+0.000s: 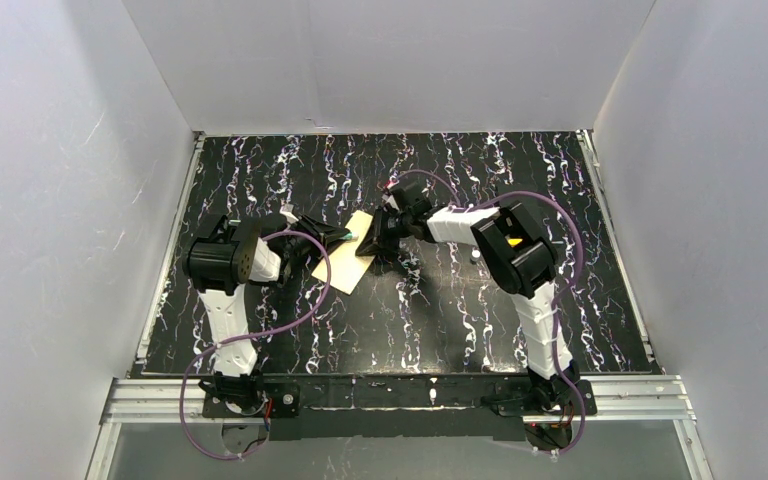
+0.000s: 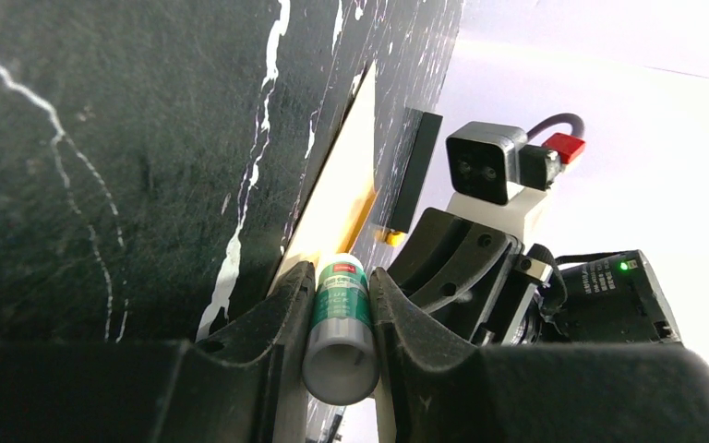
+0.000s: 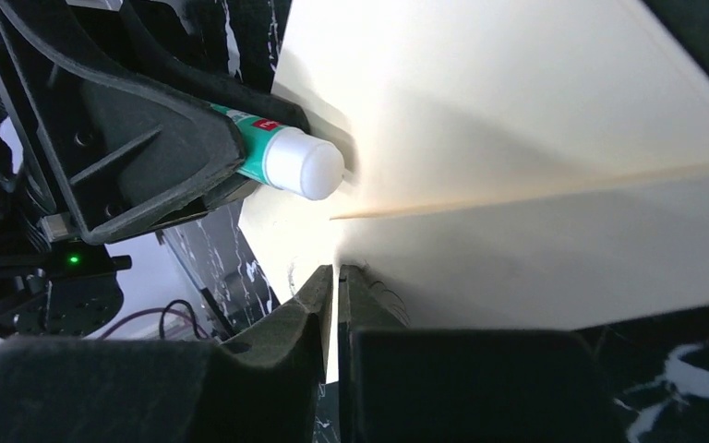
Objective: Place the letter into the envelope and seal it
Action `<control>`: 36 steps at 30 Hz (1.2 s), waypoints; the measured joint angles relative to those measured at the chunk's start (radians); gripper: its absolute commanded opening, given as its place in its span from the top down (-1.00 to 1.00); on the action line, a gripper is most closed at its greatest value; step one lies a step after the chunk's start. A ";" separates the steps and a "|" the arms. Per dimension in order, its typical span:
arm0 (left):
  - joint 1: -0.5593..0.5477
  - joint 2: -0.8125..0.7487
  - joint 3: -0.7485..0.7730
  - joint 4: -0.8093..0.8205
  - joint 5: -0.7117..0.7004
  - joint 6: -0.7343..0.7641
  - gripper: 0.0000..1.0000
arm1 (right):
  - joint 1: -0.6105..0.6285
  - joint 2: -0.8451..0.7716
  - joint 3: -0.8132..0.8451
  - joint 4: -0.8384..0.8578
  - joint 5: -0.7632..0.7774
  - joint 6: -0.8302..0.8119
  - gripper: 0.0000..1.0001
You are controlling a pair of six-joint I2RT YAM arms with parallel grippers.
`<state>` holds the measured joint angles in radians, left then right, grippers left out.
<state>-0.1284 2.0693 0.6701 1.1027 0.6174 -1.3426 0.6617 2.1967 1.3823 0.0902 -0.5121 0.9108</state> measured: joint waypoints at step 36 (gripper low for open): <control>0.000 -0.045 -0.019 -0.056 -0.039 0.019 1.00 | 0.029 0.009 0.001 0.059 0.045 -0.008 0.76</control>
<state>-0.1284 2.0247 0.6510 1.0470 0.5789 -1.3231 0.6903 2.2055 1.3830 0.1493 -0.4671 0.9028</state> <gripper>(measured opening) 0.218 0.129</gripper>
